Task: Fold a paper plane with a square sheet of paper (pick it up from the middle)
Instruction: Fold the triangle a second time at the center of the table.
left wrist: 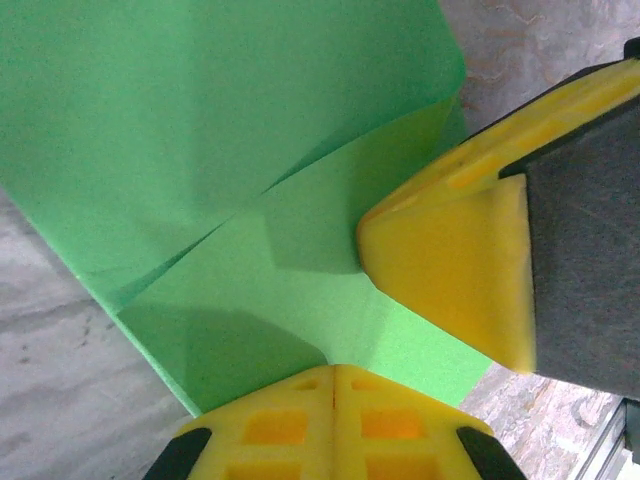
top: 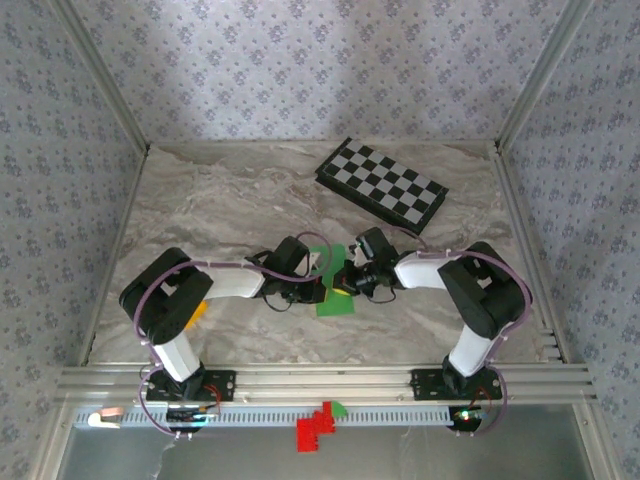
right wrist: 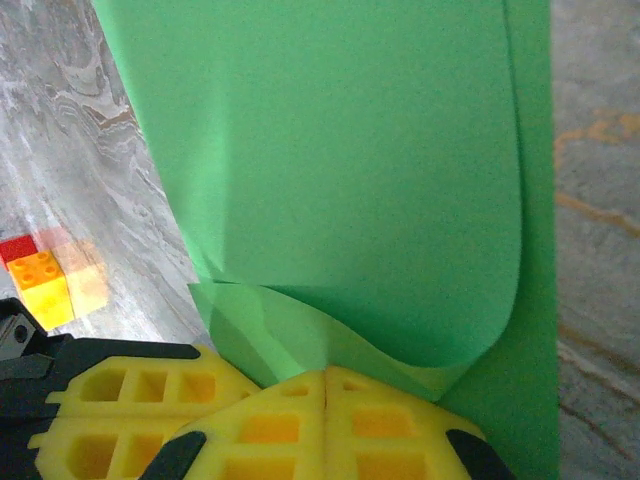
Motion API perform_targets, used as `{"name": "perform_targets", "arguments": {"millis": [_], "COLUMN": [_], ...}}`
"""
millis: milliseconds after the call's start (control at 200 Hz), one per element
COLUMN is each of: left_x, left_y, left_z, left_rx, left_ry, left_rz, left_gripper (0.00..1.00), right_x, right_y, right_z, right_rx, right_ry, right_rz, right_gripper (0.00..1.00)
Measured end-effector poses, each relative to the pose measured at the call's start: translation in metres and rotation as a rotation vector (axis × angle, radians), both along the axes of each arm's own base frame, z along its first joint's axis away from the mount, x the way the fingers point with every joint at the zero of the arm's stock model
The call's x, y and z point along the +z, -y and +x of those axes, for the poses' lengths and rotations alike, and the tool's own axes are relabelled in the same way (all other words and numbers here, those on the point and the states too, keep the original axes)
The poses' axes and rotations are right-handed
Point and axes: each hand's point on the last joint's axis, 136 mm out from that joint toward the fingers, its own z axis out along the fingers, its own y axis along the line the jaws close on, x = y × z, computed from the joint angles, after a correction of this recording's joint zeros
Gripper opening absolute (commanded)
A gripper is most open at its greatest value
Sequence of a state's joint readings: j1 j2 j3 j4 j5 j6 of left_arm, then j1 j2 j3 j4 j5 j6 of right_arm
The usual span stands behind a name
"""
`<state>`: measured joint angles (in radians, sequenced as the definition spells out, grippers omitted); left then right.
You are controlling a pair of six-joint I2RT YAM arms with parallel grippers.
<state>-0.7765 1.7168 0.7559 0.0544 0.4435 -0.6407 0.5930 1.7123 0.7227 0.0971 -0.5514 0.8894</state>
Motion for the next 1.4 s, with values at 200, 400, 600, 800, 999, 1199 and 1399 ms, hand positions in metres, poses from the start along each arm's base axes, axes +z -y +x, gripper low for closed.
{"name": "perform_targets", "arguments": {"millis": [200, 400, 600, 800, 999, 1199, 1399], "left_x": [-0.002, -0.002, -0.003, -0.005, -0.004, -0.001, 0.001], "left_y": [-0.001, 0.0, -0.001, -0.001, -0.001, 0.002, 0.004], "left_z": [0.001, 0.002, 0.002, 0.001, 0.002, 0.001, 0.002], "left_rx": [-0.002, -0.008, -0.02, -0.022, -0.03, -0.035, -0.011], "left_ry": [-0.006, -0.001, 0.01, 0.006, 0.009, 0.004, -0.009], "left_rz": [-0.024, -0.03, -0.025, -0.018, -0.015, -0.007, 0.004], "left_gripper": [0.0, 0.0, 0.0, 0.0, 0.0, 0.0, 0.0], "right_x": [0.0, 0.0, 0.0, 0.0, 0.0, 0.013, 0.062], "right_y": [0.007, 0.012, 0.021, 0.038, 0.054, 0.067, 0.051], "right_z": [0.007, 0.013, 0.02, 0.036, 0.048, 0.055, 0.04], "right_rx": [-0.017, -0.032, -0.061, -0.11, -0.142, -0.151, -0.065], "right_ry": [-0.003, -0.009, -0.019, -0.009, -0.008, 0.048, 0.227], "right_rz": [0.007, -0.006, -0.012, -0.036, -0.055, -0.071, -0.049], "right_gripper": [0.02, 0.01, 0.01, 0.01, 0.01, 0.04, 0.07]}}
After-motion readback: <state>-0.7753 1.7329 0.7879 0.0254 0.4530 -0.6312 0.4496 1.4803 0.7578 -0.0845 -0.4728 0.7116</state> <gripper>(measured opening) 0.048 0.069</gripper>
